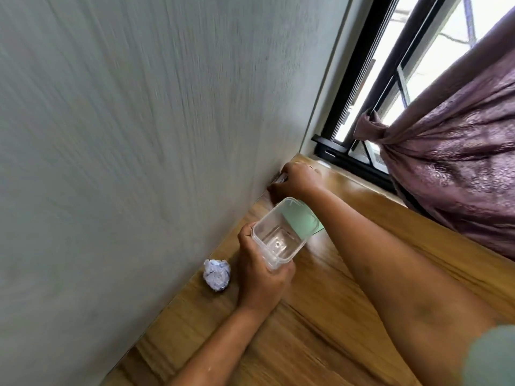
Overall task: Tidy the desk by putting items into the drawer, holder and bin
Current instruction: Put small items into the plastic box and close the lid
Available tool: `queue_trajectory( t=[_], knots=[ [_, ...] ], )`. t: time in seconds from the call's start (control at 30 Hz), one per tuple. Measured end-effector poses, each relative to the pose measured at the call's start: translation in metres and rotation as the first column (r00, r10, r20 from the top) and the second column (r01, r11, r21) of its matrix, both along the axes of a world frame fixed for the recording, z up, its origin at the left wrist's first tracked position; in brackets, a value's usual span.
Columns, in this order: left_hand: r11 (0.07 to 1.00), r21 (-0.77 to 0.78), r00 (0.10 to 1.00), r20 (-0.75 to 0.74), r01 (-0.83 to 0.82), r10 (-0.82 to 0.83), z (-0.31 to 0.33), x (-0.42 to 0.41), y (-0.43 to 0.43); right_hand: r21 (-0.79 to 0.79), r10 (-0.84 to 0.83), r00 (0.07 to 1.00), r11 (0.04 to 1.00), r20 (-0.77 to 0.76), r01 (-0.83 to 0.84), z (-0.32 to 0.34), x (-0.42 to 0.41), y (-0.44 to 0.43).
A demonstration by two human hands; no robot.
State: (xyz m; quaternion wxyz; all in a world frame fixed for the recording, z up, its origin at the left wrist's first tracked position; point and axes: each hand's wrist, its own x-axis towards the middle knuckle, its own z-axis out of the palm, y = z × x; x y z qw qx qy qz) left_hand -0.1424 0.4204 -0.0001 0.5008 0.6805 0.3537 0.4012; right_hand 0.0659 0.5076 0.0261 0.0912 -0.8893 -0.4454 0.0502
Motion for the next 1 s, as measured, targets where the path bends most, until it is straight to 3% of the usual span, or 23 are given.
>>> queue_trajectory(
  t=[0.1,0.2,0.27,0.37,0.43,0.53,0.67,0.83,1.0],
  knots=[
    [1.000,0.015,1.000,0.003,0.007,-0.007,-0.001,0.000,0.000,0.072,0.008,0.995,0.997,-0.104,-0.001,0.016,-0.006,-0.011],
    [0.999,0.020,0.999,0.011,0.032,-0.032,-0.004,0.000,0.001,0.285,0.057,0.884,0.954,-0.464,0.088,0.054,-0.020,-0.037],
    [0.998,0.039,0.999,0.013,0.051,-0.052,-0.005,0.001,0.001,0.277,0.198,0.753,0.961,-0.627,-0.023,0.084,-0.031,-0.065],
    [0.995,0.035,0.995,0.032,0.090,-0.091,-0.001,0.002,0.000,0.142,0.308,0.612,0.942,-0.728,-0.304,0.113,-0.048,-0.105],
    [0.991,0.041,0.991,0.029,0.131,-0.132,0.000,0.001,0.001,-0.041,0.271,0.656,0.907,-0.705,-0.419,0.115,-0.058,-0.117],
    [0.978,0.038,0.978,0.026,0.206,-0.207,-0.005,-0.001,0.003,-0.314,0.225,0.808,0.838,-0.545,-0.446,0.104,-0.072,-0.114],
    [0.955,0.078,0.957,0.030,0.286,-0.289,-0.008,-0.001,0.004,-0.494,0.241,0.881,0.753,-0.407,-0.435,0.081,-0.090,-0.104],
    [0.939,0.118,0.945,0.013,0.322,-0.326,-0.005,-0.001,0.005,-0.424,0.253,0.922,0.830,-0.293,-0.363,0.067,-0.105,-0.113],
    [0.926,0.122,0.934,-0.013,0.357,-0.358,-0.004,-0.003,0.003,-0.334,0.235,0.921,0.880,-0.310,-0.337,0.078,-0.102,-0.141]
  ],
)
